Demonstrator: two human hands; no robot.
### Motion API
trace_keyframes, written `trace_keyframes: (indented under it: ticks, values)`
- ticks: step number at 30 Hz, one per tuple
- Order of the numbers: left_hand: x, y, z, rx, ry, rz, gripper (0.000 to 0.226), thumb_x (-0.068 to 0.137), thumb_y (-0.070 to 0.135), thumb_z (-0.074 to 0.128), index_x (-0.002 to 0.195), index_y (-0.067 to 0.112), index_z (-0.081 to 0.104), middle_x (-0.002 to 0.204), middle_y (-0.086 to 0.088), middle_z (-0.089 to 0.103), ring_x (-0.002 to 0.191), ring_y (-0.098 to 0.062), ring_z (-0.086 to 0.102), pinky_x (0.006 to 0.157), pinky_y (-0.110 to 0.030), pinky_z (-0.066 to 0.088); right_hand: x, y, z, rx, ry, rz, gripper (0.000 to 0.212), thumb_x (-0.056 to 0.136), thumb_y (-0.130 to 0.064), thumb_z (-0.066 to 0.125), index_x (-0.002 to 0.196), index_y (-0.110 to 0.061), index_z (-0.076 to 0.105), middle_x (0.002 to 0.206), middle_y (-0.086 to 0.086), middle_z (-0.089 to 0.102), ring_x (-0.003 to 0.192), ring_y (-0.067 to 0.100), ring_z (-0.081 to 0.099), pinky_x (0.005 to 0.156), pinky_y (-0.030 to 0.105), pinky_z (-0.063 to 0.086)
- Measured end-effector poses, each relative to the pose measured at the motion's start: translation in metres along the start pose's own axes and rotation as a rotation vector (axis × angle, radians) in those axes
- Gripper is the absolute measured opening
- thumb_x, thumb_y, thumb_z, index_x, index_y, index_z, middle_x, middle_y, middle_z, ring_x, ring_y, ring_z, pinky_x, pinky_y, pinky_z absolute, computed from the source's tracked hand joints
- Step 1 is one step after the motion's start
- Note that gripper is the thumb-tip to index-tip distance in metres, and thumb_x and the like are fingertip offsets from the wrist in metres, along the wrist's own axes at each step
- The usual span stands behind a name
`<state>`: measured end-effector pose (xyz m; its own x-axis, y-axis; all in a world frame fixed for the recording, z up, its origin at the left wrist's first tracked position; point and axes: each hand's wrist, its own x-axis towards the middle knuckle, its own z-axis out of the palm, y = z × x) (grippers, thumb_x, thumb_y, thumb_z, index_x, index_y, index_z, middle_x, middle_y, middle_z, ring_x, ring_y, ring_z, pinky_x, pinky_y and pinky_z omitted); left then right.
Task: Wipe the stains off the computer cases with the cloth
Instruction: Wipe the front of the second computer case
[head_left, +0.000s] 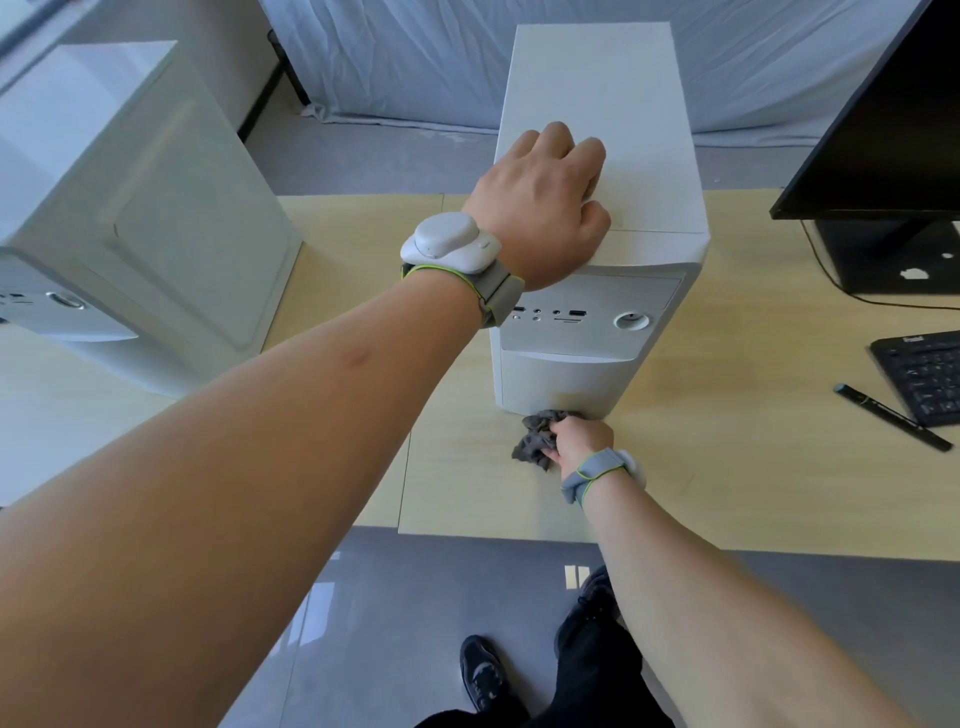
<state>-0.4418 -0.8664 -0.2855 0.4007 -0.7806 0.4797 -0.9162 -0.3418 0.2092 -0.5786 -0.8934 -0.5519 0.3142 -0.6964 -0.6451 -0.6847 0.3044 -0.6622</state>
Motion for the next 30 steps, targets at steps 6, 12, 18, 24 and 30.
trace_keyframes:
  ticks: [6, 12, 18, 24, 30]
  values:
    - [0.001, 0.001, -0.001, -0.002, -0.014, 0.011, 0.018, 0.085, 0.026, 0.042, 0.095, 0.016, 0.054, 0.101, -0.002, 0.052, 0.094, -0.023, 0.046, 0.068, -0.030, 0.036, -0.034, -0.022, -0.014, 0.656, 0.053, 0.078, 0.010, 0.073, -0.004, 0.074, 0.075, 0.001, 0.065, 0.084, 0.026, 0.068, 0.067, 0.025, 0.061, 0.060, 0.035, 0.055]
    - [0.001, 0.002, -0.001, -0.004, -0.010, 0.002, 0.020, 0.085, 0.027, 0.040, 0.094, 0.016, 0.054, 0.101, -0.003, 0.053, 0.095, -0.023, 0.047, 0.066, -0.031, 0.038, -0.078, -0.053, -0.042, 0.834, -0.033, -0.139, 0.011, 0.086, 0.009, 0.063, 0.080, 0.001, 0.068, 0.071, 0.012, 0.067, 0.061, 0.023, 0.066, 0.060, 0.036, 0.061]
    - [0.001, 0.001, 0.000, -0.050, 0.019, -0.025, 0.021, 0.083, 0.028, 0.043, 0.092, 0.016, 0.058, 0.099, -0.001, 0.055, 0.092, -0.023, 0.049, 0.068, -0.033, 0.046, -0.070, -0.035, -0.052, 0.629, -0.024, -0.021, 0.008, 0.084, -0.002, 0.058, 0.080, -0.005, 0.065, 0.071, 0.011, 0.061, 0.057, 0.025, 0.058, 0.053, 0.031, 0.053]
    - [0.001, 0.000, 0.002, -0.049, 0.032, -0.021, 0.023, 0.082, 0.029, 0.044, 0.095, 0.015, 0.057, 0.100, -0.001, 0.055, 0.093, -0.023, 0.049, 0.068, -0.032, 0.042, -0.026, 0.009, -0.024, 0.548, -0.019, 0.245, 0.003, 0.093, 0.003, 0.061, 0.091, 0.003, 0.059, 0.107, 0.019, 0.063, 0.078, 0.028, 0.063, 0.078, 0.043, 0.061]
    - [0.001, -0.001, 0.002, -0.067, 0.017, -0.019, 0.022, 0.081, 0.028, 0.042, 0.093, 0.015, 0.056, 0.098, -0.001, 0.054, 0.092, -0.023, 0.048, 0.069, -0.033, 0.045, -0.005, 0.000, -0.016, 0.619, -0.082, 0.191, 0.025, 0.089, 0.000, 0.057, 0.111, -0.009, 0.050, 0.090, 0.011, 0.058, 0.079, 0.028, 0.064, 0.089, 0.048, 0.060]
